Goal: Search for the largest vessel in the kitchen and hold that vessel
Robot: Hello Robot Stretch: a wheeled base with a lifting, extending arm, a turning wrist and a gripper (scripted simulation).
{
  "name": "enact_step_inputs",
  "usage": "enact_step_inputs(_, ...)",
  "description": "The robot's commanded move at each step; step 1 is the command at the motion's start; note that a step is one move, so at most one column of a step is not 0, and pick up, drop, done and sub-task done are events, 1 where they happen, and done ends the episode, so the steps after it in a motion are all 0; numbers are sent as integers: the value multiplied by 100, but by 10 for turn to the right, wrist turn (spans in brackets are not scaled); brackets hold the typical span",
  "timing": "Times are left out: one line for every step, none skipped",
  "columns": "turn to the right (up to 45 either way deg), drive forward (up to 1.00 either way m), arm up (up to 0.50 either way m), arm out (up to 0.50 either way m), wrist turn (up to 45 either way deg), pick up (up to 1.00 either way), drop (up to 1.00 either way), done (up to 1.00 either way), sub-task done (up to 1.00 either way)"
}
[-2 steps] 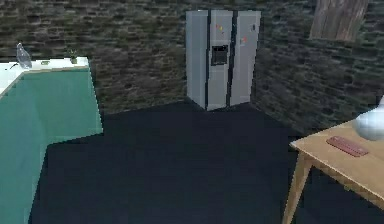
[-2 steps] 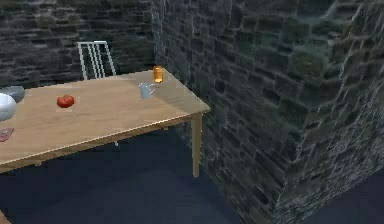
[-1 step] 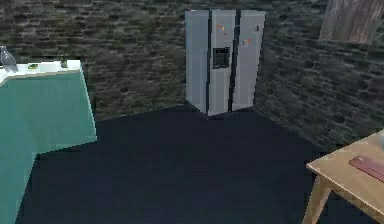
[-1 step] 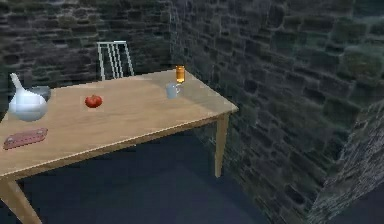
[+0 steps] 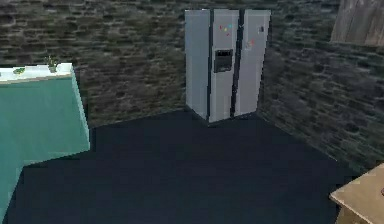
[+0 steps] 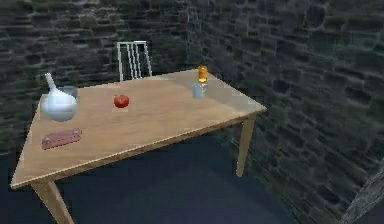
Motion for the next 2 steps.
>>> enact_step_inputs(180,0,0,0,0,0,0,0,0)
enact_step_inputs(0,60,0,0,0,0,0,0,0)
